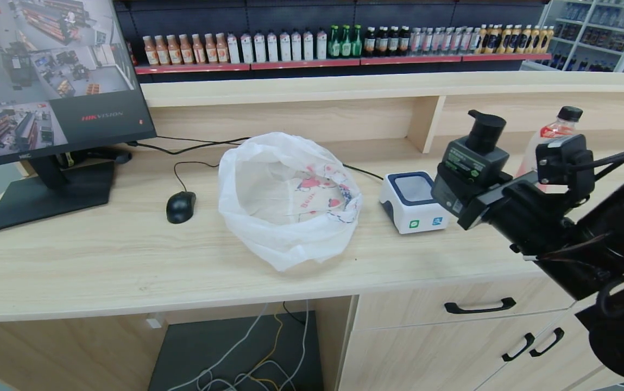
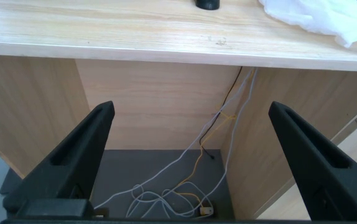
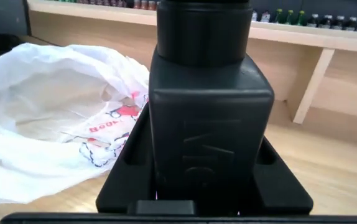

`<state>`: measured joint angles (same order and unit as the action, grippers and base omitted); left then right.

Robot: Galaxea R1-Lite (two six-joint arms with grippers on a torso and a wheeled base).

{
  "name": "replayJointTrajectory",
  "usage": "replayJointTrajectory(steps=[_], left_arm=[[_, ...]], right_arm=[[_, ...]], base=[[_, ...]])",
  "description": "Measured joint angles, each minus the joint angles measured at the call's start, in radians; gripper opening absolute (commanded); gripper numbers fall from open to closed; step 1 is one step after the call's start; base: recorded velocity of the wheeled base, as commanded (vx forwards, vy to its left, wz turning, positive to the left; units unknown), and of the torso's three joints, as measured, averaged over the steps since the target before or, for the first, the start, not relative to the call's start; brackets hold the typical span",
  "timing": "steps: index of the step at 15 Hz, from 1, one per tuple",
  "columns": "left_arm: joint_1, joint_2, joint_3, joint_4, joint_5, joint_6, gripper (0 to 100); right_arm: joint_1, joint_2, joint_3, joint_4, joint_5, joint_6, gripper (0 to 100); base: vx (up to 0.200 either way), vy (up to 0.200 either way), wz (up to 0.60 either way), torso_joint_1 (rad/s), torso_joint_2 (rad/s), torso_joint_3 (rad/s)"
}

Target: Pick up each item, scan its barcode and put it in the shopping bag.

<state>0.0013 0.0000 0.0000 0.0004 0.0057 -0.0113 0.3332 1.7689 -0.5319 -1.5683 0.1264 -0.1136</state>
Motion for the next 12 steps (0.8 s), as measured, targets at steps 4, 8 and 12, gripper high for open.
replayJointTrajectory(steps=[4, 8, 12], left_arm=[[0.000, 0.000, 0.000, 0.000, 0.000, 0.000, 100], [0.000, 0.000, 0.000, 0.000, 0.000, 0.001, 100], [0.000, 0.000, 0.000, 0.000, 0.000, 0.000, 100]], right_arm=[[0.022, -0.082, 0.066, -0.001, -0.073, 0.079, 0], [0.022, -0.106, 0.049, -0.001, -0.088, 0.109, 0], [0.020, -0.103, 0.024, -0.001, -0.156, 0.131, 0]], base=[[0.000, 0.000, 0.00, 0.000, 0.00, 0.000], [0.000, 0.000, 0.00, 0.000, 0.00, 0.000], [0.000, 0.000, 0.00, 0.000, 0.00, 0.000]])
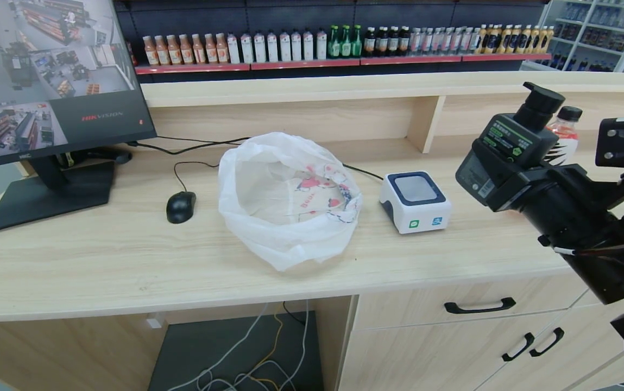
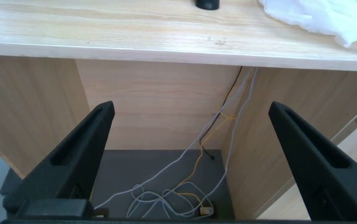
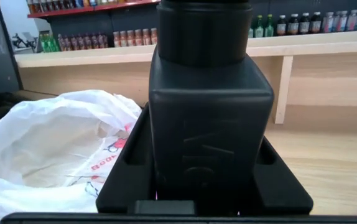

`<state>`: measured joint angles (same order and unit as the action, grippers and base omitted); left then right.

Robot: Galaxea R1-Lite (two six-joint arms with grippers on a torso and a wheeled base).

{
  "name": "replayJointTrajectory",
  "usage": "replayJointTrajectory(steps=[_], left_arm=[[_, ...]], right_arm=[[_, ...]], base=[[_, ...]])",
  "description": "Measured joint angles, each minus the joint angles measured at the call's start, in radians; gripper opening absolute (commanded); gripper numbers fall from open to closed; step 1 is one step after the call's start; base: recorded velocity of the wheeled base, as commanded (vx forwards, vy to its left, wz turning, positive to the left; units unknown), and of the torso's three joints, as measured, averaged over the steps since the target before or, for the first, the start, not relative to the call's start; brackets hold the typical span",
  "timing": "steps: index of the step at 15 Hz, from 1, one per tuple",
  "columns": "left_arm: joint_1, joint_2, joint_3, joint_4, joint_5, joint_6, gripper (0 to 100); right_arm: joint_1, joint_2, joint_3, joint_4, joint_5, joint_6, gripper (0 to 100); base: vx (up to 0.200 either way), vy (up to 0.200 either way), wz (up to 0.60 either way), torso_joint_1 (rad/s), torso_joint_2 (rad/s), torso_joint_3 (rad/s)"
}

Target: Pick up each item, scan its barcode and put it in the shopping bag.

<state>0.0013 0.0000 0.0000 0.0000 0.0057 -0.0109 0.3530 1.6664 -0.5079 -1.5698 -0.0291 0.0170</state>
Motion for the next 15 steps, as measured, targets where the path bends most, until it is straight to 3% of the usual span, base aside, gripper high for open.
replayJointTrajectory(steps=[15], left_arm=[[0.000, 0.000, 0.000, 0.000, 0.000, -0.001, 100]], right_arm=[[-0.015, 0.061, -0.051, 0.001, -0.002, 0.001, 0]], base=[[0.000, 0.200, 0.00, 0.002, 0.00, 0.002]])
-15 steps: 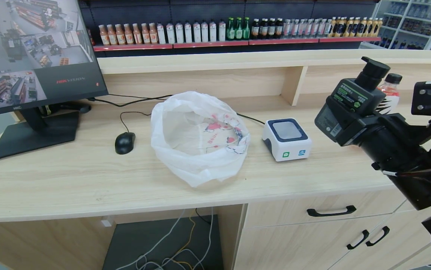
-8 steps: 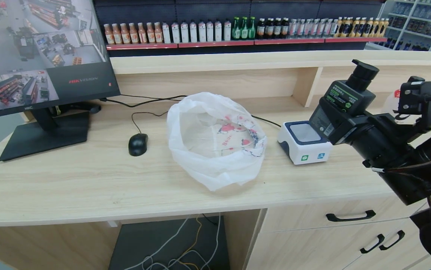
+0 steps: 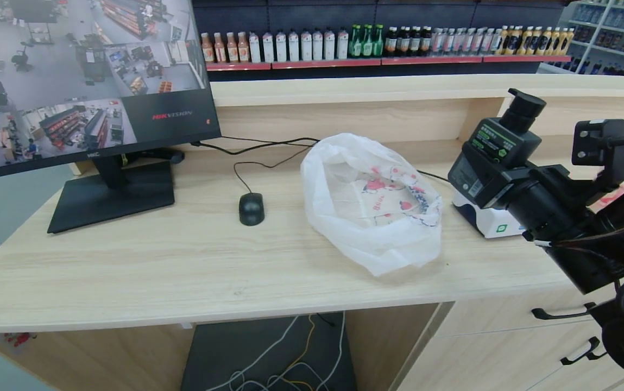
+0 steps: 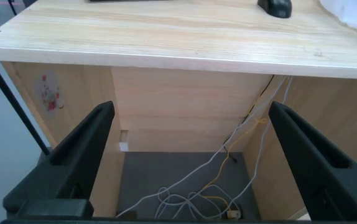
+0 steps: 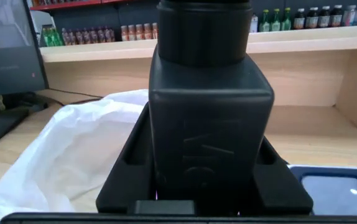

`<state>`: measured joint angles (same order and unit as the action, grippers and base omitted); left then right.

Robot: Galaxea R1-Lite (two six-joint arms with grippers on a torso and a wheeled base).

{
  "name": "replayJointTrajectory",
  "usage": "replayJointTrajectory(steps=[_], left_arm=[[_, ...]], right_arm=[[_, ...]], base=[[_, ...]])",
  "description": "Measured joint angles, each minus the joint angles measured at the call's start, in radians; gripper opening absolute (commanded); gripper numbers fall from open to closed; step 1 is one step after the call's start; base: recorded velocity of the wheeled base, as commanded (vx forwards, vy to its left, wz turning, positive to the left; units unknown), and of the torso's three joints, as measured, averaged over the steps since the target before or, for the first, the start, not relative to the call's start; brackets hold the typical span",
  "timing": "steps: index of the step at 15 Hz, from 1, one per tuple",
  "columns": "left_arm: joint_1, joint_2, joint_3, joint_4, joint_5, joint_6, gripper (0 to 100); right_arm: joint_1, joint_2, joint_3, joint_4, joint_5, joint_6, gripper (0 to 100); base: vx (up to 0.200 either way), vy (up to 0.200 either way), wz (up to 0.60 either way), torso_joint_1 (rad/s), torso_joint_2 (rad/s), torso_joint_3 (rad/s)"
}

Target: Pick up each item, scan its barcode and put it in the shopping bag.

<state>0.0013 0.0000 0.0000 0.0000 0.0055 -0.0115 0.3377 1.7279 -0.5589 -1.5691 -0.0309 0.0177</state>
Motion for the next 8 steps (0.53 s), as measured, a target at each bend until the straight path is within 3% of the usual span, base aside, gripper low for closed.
replayJointTrajectory(steps=[8], left_arm=[[0.000, 0.000, 0.000, 0.000, 0.000, 0.001, 100]], right_arm=[[0.014, -0.007, -0.023, 0.000, 0.002, -0.019, 0]], base=[[0.000, 0.000, 0.00, 0.000, 0.00, 0.000]])
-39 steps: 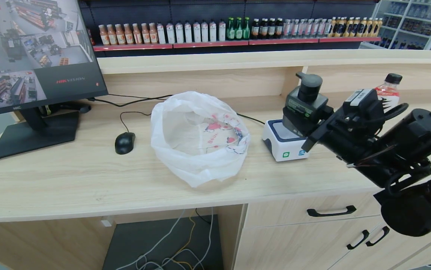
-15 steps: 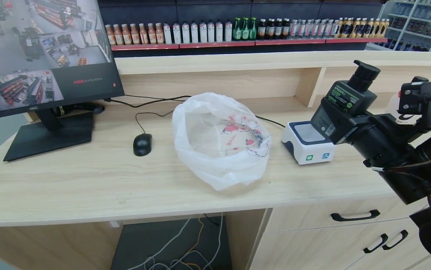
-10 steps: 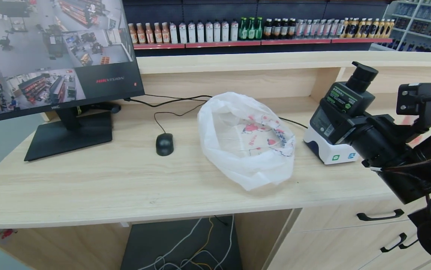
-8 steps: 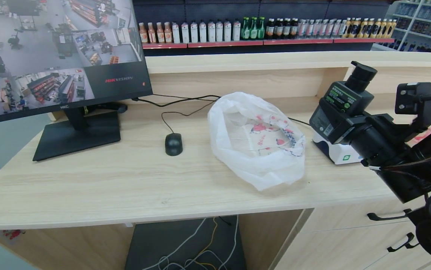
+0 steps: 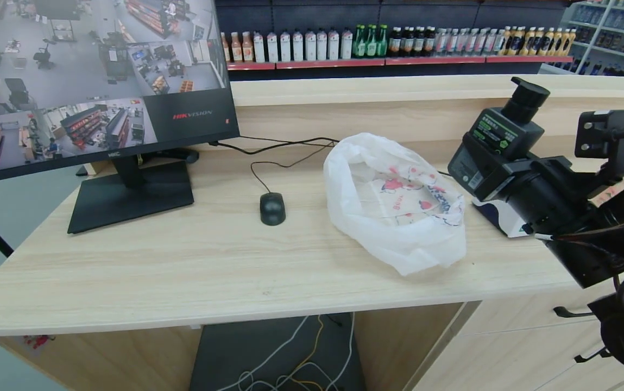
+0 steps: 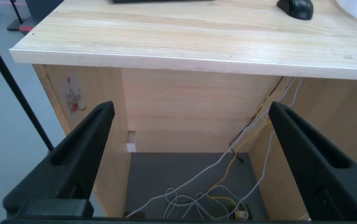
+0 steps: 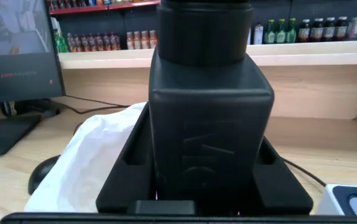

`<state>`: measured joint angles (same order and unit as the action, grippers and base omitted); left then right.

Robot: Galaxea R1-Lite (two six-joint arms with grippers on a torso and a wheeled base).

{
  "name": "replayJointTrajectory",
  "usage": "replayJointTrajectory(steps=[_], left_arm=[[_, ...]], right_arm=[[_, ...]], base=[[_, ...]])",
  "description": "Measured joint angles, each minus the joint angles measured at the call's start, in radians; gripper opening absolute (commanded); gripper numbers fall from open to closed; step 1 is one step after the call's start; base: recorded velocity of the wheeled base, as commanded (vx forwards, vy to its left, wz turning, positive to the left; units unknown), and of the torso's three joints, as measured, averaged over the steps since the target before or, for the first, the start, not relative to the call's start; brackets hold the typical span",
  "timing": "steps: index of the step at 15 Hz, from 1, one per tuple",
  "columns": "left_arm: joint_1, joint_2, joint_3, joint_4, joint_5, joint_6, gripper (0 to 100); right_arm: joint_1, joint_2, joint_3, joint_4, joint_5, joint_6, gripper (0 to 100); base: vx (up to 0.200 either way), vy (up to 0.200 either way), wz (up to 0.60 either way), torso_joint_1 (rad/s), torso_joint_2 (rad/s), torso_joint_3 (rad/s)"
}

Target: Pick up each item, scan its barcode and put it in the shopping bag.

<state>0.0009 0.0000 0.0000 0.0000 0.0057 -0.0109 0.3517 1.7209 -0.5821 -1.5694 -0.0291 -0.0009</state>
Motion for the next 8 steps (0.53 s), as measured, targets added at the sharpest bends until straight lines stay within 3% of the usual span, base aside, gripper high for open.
replayJointTrajectory(steps=[4, 8], left_arm=[[0.000, 0.000, 0.000, 0.000, 0.000, 0.000, 100], [0.000, 0.000, 0.000, 0.000, 0.000, 0.000, 100]], right_arm=[[0.109, 0.024, -0.028, 0.000, -0.005, -0.034, 0], [0.131, 0.101, -0.221, 0.063, -0.041, -0.068, 0]], base=[[0.000, 0.000, 0.00, 0.000, 0.00, 0.000], [0.000, 0.000, 0.00, 0.000, 0.00, 0.000]])
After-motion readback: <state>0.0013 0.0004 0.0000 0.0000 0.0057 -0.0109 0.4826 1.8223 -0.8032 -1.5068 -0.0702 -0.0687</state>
